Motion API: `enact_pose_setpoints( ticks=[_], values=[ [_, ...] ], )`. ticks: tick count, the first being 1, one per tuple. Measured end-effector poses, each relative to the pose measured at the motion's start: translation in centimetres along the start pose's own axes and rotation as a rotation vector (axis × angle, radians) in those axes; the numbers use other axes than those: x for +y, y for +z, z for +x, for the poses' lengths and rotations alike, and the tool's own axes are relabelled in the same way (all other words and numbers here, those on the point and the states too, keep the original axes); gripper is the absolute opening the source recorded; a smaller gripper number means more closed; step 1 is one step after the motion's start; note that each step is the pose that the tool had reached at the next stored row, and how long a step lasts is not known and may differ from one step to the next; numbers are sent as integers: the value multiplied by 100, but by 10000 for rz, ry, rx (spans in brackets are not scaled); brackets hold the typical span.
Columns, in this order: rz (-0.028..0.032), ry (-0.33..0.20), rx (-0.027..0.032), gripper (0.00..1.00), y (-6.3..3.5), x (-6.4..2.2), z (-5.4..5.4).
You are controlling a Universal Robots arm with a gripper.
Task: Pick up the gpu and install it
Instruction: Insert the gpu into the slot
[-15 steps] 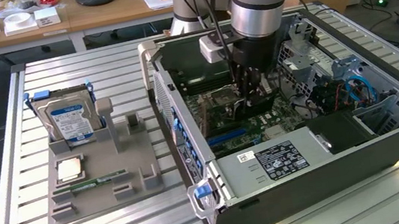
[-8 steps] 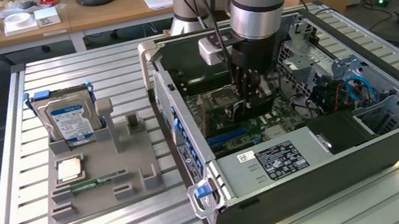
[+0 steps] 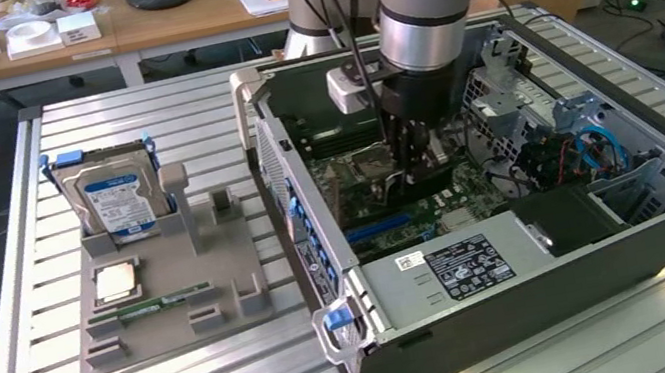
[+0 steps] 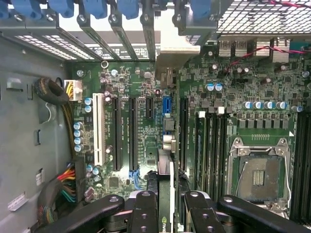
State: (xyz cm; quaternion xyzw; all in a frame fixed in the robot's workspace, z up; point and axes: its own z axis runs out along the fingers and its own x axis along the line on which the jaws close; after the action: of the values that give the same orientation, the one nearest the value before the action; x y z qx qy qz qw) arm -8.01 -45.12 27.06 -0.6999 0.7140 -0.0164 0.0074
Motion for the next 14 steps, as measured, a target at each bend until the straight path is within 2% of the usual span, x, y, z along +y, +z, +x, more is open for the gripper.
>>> enact_pose_setpoints(
  ticks=[8,14],
  values=[
    [0,0,-1,26,46,62,0],
    [0,0,-1,26,54,69,0]
  ],
)
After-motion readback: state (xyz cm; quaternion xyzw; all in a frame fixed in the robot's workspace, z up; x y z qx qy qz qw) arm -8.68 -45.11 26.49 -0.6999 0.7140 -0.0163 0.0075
